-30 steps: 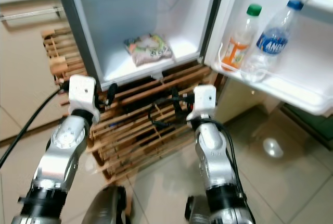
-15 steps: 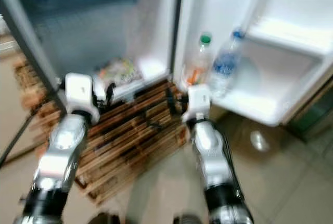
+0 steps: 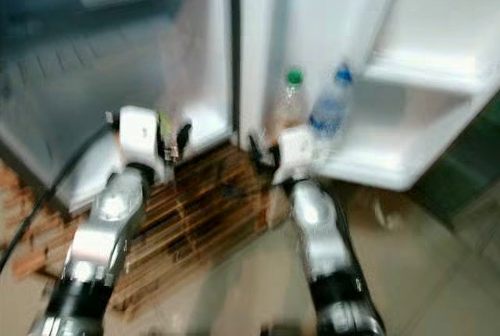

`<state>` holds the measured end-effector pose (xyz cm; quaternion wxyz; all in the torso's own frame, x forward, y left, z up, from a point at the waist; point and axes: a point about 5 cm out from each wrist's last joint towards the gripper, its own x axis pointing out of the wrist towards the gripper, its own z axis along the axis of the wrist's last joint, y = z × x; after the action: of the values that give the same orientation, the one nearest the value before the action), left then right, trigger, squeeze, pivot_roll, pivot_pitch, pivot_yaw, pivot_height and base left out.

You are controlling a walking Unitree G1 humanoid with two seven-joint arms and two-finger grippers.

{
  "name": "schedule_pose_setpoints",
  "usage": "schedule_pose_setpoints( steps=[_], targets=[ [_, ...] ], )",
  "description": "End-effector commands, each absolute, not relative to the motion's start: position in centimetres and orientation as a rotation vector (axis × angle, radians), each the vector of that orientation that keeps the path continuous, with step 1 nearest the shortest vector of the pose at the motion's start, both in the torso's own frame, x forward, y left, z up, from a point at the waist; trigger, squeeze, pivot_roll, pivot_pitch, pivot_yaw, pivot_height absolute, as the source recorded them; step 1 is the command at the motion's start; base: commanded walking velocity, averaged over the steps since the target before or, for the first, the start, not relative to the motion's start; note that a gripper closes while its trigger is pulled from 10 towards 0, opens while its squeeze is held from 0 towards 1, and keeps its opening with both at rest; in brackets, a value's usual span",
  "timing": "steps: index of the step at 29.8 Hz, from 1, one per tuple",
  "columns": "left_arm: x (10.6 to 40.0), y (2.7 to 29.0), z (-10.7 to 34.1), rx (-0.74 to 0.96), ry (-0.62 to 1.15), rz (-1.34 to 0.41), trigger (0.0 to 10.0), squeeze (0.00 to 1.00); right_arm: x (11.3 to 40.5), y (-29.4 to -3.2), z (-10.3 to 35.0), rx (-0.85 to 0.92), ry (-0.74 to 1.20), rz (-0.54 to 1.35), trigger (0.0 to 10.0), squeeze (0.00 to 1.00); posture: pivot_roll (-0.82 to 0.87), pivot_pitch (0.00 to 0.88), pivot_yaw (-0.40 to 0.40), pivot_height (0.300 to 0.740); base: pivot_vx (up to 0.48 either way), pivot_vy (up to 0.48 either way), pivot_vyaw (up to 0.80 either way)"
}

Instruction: Restocking fridge

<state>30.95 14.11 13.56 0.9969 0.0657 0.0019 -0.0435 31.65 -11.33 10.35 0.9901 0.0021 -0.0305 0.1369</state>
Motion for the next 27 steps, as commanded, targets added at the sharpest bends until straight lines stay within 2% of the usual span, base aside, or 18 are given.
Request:
schedule_pose_setpoints(
  steps=[1,11,20,27],
  targets=[
    [30.9,14.0,13.5,0.131,0.010,-0.087,10.0,0.00,31.7,-10.9,10.5,0.004,-0.068,0.285,10.0,0.04,-0.10,0.000,-0.002,0.735,0.000,0.000,0.51],
    [31.0,14.0,13.5,0.133,0.014,-0.096,10.0,0.00,31.3,-10.7,10.1,0.012,-0.062,0.284,10.0,0.01,-0.10,0.000,-0.002,0.740,0.000,0.000,0.00],
    [30.8,14.5,13.2,0.083,0.034,-0.060,10.0,0.00,31.8,-10.5,10.2,0.032,-0.052,0.300,10.0,0.05,-0.08,0.000,-0.004,0.740,0.000,0.000,0.55],
    [30.4,15.1,12.7,0.080,0.059,-0.017,10.0,0.00,31.8,-9.9,9.7,0.053,-0.019,0.332,10.0,0.06,-0.08,0.000,-0.004,0.740,0.293,-0.295,0.46]
  ],
)
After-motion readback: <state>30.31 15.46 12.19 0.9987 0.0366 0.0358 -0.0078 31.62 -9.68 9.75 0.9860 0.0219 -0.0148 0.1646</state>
